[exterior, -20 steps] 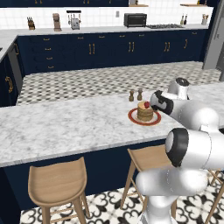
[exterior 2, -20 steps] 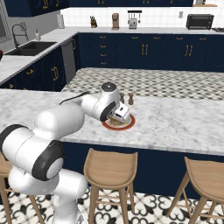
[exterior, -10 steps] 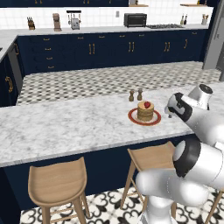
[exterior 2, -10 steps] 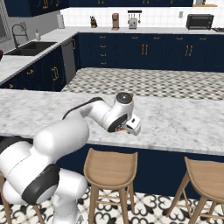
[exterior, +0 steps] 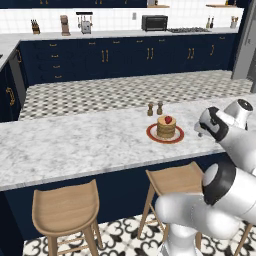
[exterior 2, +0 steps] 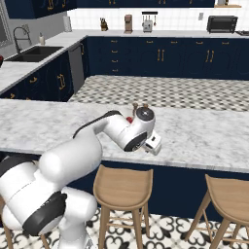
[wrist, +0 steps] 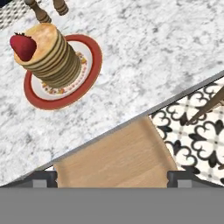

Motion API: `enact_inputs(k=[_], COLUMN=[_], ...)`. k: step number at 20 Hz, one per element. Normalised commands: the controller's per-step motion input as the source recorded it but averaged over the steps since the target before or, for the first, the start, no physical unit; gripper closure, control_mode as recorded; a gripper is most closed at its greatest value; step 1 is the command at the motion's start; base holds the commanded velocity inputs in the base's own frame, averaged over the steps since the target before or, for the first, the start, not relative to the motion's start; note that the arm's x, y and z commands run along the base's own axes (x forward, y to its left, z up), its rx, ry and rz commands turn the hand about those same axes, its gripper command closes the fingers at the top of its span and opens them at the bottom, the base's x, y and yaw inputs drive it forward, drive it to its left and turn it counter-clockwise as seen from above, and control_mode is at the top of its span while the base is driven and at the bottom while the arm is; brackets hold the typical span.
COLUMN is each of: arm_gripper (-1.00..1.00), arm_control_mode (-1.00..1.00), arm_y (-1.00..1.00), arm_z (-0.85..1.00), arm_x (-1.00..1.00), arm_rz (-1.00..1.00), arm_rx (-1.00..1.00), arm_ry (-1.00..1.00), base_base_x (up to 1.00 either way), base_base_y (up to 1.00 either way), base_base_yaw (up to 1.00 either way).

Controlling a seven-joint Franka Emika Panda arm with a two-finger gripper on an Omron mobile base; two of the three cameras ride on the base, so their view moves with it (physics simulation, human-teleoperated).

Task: Take the strawberry from the fridge and place it on top of the pancake, located on the dining counter.

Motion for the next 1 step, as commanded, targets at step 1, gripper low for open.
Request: enact_inputs(k=[1], arm_gripper=[-1.0], arm_control_mode=[-1.0], arm_y=[0.0], arm_z=[0.0], arm_x=[-0.02], arm_rz=[0.0], arm_rx=[0.0], arm_ry=[0.0], base_base_x=[0.0], base_base_y=[0.0], base_base_yaw=[0.0])
